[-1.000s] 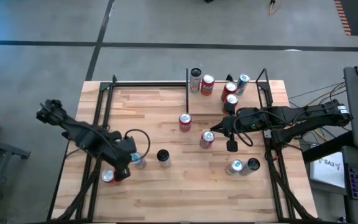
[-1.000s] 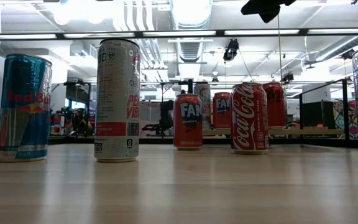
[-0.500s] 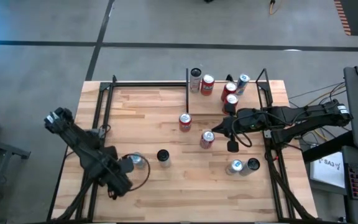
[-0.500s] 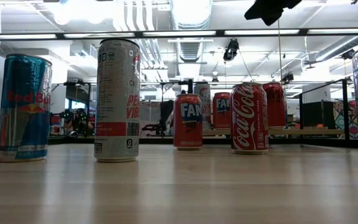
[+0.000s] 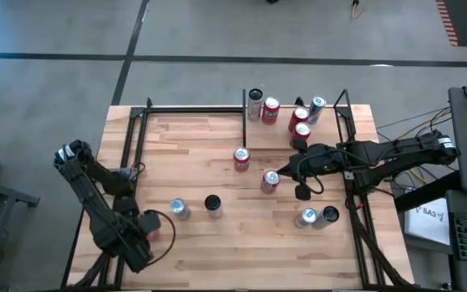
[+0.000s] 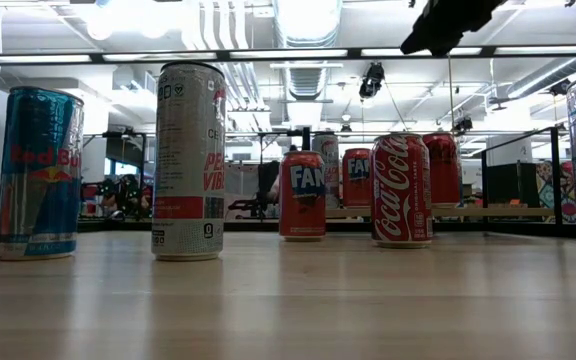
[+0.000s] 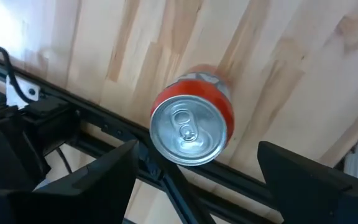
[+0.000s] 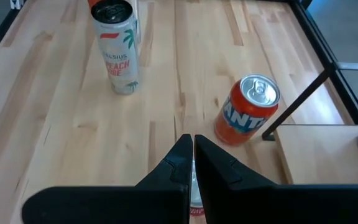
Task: Place canned beverage on shelf
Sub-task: Put the bottom orange soda can on the shelf aligned with the other orange soda can
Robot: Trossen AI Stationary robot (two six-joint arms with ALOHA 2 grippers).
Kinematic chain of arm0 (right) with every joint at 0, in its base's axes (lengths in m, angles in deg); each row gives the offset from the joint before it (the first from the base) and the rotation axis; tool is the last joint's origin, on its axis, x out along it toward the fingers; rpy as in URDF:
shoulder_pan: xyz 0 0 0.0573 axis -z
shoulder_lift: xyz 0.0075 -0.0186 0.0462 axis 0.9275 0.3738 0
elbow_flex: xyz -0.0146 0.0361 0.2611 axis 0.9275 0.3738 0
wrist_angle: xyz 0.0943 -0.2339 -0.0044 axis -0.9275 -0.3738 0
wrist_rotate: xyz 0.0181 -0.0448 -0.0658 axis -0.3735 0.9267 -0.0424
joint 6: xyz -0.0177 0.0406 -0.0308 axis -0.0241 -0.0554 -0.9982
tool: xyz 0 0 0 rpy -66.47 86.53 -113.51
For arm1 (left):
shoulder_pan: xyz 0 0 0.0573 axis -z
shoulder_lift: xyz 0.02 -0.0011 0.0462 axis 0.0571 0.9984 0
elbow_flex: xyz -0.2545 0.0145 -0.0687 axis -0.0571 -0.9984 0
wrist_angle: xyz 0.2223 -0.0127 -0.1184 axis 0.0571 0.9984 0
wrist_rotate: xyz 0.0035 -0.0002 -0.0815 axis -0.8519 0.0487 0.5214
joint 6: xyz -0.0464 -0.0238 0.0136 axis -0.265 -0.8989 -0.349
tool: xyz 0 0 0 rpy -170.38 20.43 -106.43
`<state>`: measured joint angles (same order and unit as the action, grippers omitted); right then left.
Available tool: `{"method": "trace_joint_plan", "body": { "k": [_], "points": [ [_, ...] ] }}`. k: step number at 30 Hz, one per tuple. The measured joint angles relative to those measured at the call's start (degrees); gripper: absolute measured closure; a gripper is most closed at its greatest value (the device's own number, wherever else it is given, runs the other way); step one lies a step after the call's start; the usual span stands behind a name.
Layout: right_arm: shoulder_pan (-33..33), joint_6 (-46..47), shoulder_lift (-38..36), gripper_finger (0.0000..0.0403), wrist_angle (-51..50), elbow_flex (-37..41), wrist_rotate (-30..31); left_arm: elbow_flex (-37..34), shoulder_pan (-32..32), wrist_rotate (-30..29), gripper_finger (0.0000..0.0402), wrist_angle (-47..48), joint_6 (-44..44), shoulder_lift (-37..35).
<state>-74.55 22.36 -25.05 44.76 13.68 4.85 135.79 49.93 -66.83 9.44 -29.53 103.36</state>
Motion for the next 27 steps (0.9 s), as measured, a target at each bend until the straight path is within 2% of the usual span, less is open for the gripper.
{"method": "trace_joint_plan", "body": {
  "k": [12,27],
  "points": [
    [0.0,0.1,0.0,0.0394,0.1,0.1,0.0,-3.6,0.8,-2.1,0.0091,-2.5,-0.1,-0.3],
    [0.0,0.2,0.0,0.0394,0.3,0.1,0.1,-9.5,1.2,-1.4,0.0091,-8.5,-0.1,-1.5]
  ]
}}
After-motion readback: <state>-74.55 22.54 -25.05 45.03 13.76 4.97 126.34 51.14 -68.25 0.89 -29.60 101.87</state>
